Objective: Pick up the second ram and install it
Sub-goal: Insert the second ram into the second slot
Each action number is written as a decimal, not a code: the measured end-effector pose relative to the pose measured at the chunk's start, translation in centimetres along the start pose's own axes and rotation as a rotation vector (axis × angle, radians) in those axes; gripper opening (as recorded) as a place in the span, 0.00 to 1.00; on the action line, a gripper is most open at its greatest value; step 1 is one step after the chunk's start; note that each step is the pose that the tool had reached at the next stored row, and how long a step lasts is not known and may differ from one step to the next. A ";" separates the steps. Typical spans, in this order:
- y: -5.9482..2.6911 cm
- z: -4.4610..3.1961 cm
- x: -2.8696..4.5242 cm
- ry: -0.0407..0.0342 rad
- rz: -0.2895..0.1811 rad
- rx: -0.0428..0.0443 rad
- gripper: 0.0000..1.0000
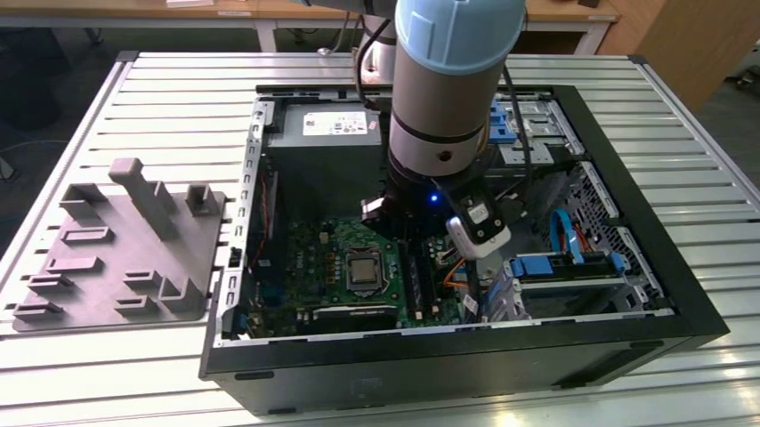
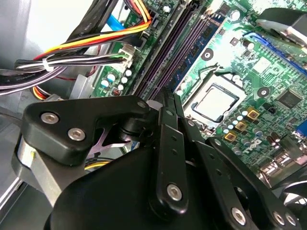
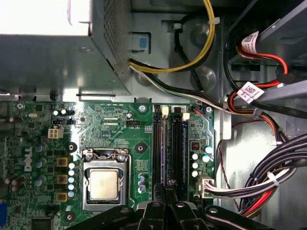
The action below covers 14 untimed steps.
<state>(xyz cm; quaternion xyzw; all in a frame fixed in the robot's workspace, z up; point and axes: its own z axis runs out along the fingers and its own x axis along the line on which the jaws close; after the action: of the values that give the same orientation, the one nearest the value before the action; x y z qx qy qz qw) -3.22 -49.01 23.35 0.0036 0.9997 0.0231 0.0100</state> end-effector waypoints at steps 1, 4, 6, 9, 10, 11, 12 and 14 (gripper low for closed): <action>0.00 0.04 0.00 0.0000 0.000 0.0001 0.11; 0.02 0.06 0.00 0.0000 0.000 0.0003 0.11; 0.02 0.08 0.01 0.0000 -0.002 0.0000 0.11; 0.02 0.11 0.01 0.0008 -0.019 -0.0003 0.11; 0.02 0.12 0.01 0.0012 -0.026 -0.0005 0.11; 0.02 0.13 0.01 0.0015 -0.032 -0.0006 0.11; 0.02 0.14 0.01 0.0017 -0.038 -0.0007 0.11; 0.02 0.17 0.01 0.0018 -0.040 -0.0009 0.11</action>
<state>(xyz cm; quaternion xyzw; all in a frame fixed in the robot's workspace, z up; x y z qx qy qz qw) -3.22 -48.98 23.18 -0.0166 0.9995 0.0233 0.0096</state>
